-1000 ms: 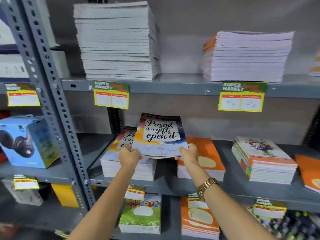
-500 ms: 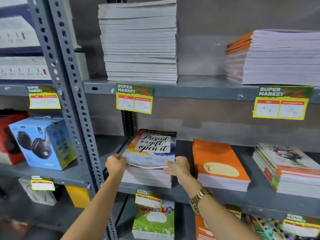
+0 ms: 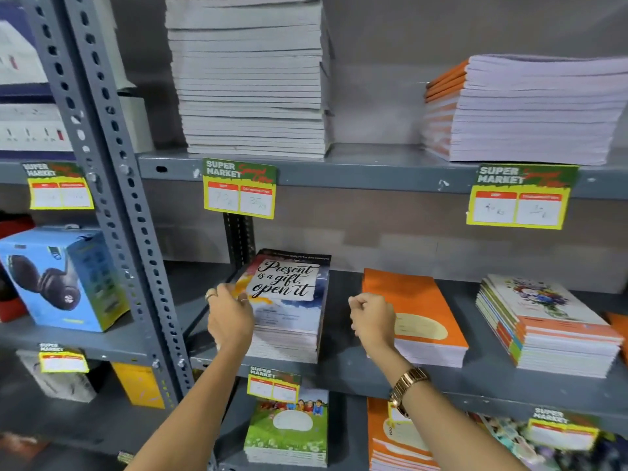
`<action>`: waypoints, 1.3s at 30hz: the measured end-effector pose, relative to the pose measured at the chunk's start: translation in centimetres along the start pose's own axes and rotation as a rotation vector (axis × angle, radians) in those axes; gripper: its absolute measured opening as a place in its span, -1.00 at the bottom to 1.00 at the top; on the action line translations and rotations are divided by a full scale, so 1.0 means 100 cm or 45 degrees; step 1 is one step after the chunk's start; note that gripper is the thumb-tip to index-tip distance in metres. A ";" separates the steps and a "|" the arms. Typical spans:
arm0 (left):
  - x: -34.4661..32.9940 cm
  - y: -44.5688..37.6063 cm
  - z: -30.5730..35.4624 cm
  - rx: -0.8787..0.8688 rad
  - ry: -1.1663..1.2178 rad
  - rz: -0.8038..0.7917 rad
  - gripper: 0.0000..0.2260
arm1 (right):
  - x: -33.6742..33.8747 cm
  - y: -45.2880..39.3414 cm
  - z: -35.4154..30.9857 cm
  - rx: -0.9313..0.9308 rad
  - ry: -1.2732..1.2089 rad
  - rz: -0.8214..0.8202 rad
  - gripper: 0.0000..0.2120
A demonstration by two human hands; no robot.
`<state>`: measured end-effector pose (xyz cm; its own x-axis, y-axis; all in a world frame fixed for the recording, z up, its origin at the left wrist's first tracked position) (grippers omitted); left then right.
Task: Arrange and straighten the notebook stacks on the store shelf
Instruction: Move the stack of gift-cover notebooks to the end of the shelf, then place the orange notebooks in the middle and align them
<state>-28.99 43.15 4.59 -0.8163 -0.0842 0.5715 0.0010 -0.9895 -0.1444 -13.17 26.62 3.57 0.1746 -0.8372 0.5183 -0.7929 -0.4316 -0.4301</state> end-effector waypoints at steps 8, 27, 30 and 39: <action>-0.050 0.083 0.074 -0.343 0.163 -0.193 -0.80 | 0.084 -0.006 0.051 0.082 0.259 0.205 -0.85; -0.209 0.336 0.213 -0.770 0.324 -0.789 -0.81 | 0.346 0.014 0.249 -0.054 1.331 0.119 -0.55; -0.231 0.380 0.223 -0.841 0.288 -0.873 -0.79 | 0.377 0.020 0.286 -0.203 1.316 0.059 -0.54; -0.289 0.488 0.234 -1.122 0.111 -1.131 -0.71 | 0.430 0.041 0.359 -0.560 1.165 -0.036 -0.63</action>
<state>8.13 -5.47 -0.09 -0.3724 0.6121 0.6975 -0.9269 -0.2828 -0.2467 12.02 -23.21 -2.40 -0.1714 -0.1707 0.9703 -0.9721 -0.1311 -0.1947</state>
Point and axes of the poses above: each hand's wrist, its own y-axis away from the middle knuckle, its own x-axis out of the back of the hand, z = x × y, the point moved 2 cm from there along -y, towards the middle knuckle, and after that the axes turned 11 degrees about x, right-handed, at the moved point
